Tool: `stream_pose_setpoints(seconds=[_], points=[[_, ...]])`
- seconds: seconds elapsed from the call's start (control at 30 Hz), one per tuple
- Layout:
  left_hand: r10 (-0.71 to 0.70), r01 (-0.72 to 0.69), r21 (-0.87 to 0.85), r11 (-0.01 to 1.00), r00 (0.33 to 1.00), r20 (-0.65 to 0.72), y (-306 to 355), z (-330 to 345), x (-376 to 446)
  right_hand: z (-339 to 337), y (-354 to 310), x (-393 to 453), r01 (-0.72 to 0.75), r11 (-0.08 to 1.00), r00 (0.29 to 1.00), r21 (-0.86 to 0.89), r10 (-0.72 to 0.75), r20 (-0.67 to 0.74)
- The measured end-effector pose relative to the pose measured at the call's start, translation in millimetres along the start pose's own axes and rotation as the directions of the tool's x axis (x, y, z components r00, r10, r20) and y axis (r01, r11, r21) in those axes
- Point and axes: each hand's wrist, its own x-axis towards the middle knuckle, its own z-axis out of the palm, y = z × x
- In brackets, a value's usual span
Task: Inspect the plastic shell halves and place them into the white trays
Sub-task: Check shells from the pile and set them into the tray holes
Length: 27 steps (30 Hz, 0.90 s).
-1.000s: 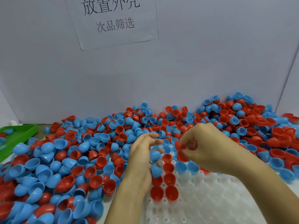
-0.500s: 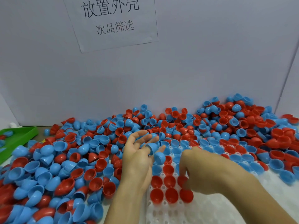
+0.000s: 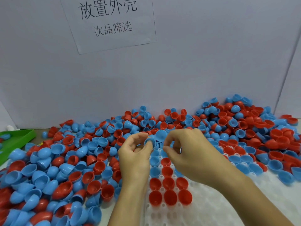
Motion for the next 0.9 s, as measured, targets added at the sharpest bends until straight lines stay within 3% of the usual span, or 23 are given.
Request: stream_pose_setpoints(seconds=[0.1, 0.3, 0.43, 0.6, 0.73, 0.9], points=[[0.004, -0.004, 0.037, 0.999, 1.0, 0.014, 0.2, -1.1, -1.5, -1.0, 3.1, 2.3, -0.037, 0.997, 0.997, 0.071, 0.042, -0.06], [0.043, -0.048, 0.044, 0.998, 0.993, 0.111, 3.6, 5.8, -7.3, 7.5, 3.7, 2.2, -0.073, 0.996, 0.996, 0.055, 0.076, -0.052], [-0.071, 0.104, -0.097, 0.99, 0.954, 0.291, 6.5, 8.9, -8.6, -0.3, 13.4, 6.0, -0.083, 0.997, 0.996, 0.004, 0.083, -0.035], [-0.066, 0.149, -0.163, 0.975, 0.902, 0.427, 10.6, 9.5, -13.6, -13.9, 20.1, 7.5, -0.088, 0.992, 0.996, -0.088, 0.089, 0.01], [-0.094, 0.152, -0.188, 0.97, 0.954, 0.285, 10.1, 5.2, -7.9, -38.9, 24.0, 1.2, -0.126, 0.967, 0.966, -0.222, 0.17, 0.193], [-0.127, 0.135, -0.224, 0.965, 0.991, 0.048, 12.0, -5.7, 2.6, -37.4, 14.0, -9.5, -0.115, 0.895, 0.788, -0.432, 0.347, 0.509]])
